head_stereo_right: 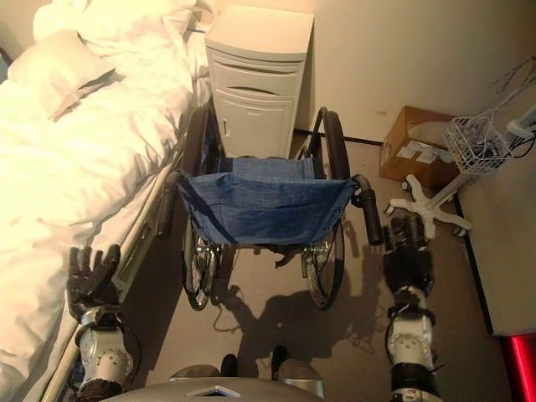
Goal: Push the wheelchair next to the bed
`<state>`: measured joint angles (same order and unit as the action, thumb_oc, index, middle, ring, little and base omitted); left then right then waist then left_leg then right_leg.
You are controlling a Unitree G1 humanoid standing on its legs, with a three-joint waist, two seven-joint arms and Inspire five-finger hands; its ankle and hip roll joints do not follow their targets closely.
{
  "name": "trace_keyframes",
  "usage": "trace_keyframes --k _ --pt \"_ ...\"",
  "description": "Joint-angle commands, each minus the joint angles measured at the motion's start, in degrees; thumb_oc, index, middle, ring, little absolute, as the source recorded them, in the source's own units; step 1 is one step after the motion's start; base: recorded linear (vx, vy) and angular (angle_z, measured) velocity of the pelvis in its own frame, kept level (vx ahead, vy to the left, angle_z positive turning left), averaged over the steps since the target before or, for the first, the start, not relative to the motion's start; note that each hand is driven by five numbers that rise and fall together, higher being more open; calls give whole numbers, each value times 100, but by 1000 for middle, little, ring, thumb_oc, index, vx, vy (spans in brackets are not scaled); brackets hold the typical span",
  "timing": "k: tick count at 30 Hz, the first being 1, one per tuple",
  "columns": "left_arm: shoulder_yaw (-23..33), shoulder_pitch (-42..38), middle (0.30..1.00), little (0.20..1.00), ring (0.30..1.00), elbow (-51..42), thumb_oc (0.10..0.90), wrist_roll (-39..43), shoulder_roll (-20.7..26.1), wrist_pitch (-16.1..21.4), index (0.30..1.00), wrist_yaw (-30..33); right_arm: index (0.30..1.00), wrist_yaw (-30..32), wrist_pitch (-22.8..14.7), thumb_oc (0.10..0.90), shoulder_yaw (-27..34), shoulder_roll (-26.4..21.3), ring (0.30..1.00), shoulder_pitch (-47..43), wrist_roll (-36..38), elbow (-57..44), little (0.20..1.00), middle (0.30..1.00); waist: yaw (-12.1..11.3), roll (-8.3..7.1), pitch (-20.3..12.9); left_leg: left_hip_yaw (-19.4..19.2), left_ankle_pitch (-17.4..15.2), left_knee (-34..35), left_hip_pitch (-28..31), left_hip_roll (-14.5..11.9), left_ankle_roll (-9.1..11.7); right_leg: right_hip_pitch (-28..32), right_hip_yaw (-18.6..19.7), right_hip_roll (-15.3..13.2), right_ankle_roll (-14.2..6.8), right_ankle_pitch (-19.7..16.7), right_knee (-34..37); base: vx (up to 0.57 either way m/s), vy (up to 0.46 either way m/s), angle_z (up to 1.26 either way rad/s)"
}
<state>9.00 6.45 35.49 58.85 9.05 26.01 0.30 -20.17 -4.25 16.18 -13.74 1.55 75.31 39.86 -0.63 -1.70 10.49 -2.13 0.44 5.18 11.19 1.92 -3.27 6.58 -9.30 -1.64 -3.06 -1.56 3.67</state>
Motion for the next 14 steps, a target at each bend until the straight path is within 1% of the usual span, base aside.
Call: trace_keyframes --k 1,2,5,7,8,9,11,14 --pt "-103 -203 900 900 900 43 800 -151 100 220 900 -641 900 -756 139 800 -157 -109 900 -291 247 69 900 900 9 1 -256 -399 -680 -342 -105 197 112 75 98 14 -193 492 -449 0 0 0" --pt "-233 -205 900 900 900 283 800 -200 41 173 900 -742 900 -835 227 800 -288 34 900 -288 165 440 900 900 -3 25 -239 -392 -680 -339 -94 202 103 80 104 17 -191 486 -453 0 0 0" --pt "-368 -232 900 900 900 539 800 -289 11 4 900 -788 900 -944 350 800 -445 208 900 -316 200 854 900 900 -17 59 -218 -384 -681 -342 -78 206 92 78 113 17 -193 485 -475 -1 3 -3" --pt "-472 -246 900 900 900 731 800 -332 -12 -55 900 -837 900 -1025 359 800 -535 281 900 -324 226 1124 900 900 -25 82 -209 -380 -683 -348 -77 212 85 76 120 11 -199 483 -483 -3 9 -6" --pt "-556 -228 900 900 900 878 800 -336 -47 -159 900 -937 900 -1039 414 800 -561 334 900 -328 220 1313 900 900 -28 106 -193 -379 -683 -352 -80 216 79 74 121 5 -204 480 -488 -6 15 -5" --pt "-597 -219 900 900 900 940 800 -366 -68 -203 900 -970 900 -1043 431 800 -580 360 900 -330 212 1427 900 900 -30 119 -189 -379 -683 -350 -81 219 76 74 127 4 -206 480 -488 -5 22 -4" --pt "-665 -195 900 900 900 1086 800 -445 -114 -420 900 -1133 900 -1047 496 800 -582 402 900 -325 128 1620 900 900 -27 151 -189 -375 -684 -349 -77 224 72 70 138 6 -209 481 -498 0 0 0" --pt "-758 -141 900 900 900 1292 800 -511 -154 -554 900 -1315 900 -1098 545 800 -637 413 900 -312 -15 1838 900 900 -21 188 -170 -379 -690 -371 -84 231 66 48 152 4 -209 477 -525 0 0 0"
